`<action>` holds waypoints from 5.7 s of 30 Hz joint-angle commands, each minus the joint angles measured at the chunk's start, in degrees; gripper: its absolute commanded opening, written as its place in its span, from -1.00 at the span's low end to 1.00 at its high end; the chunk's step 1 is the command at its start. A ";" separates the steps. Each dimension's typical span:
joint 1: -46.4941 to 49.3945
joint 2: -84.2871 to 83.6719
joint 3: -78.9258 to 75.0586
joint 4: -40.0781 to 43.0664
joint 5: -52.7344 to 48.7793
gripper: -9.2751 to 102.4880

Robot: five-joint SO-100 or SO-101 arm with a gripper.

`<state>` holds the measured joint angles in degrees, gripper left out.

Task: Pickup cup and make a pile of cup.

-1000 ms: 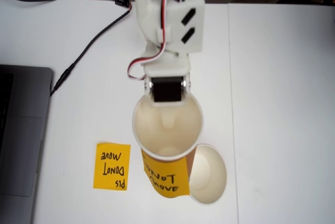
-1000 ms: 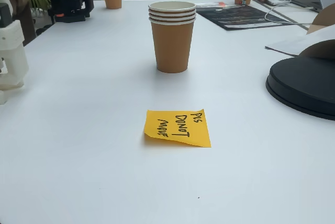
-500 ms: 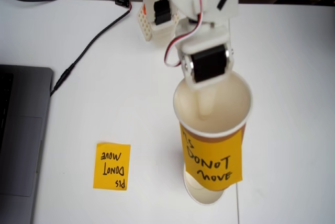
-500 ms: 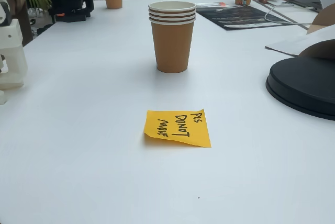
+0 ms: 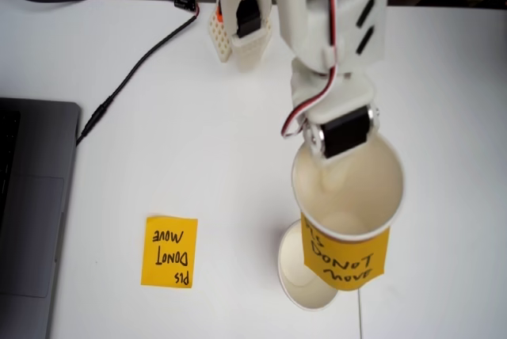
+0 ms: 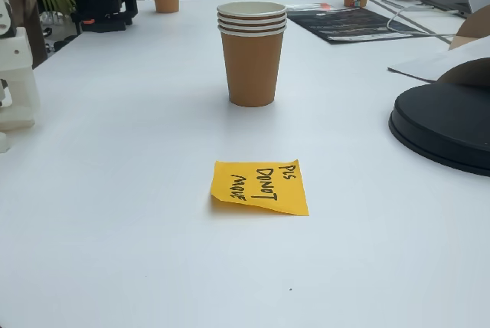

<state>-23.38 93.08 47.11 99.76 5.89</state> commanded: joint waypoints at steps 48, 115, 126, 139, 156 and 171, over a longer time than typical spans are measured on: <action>3.25 -9.14 -2.90 0.09 0.44 -0.96; 3.25 -17.14 1.58 0.00 0.35 -0.54; 3.25 -17.23 1.58 0.00 0.35 -0.50; 3.34 -17.23 1.58 0.09 0.35 -0.84; 3.52 -17.31 1.67 0.09 0.35 -0.94; 3.25 -16.35 8.00 -0.09 0.35 -0.55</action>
<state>-19.69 74.88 54.84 99.76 5.89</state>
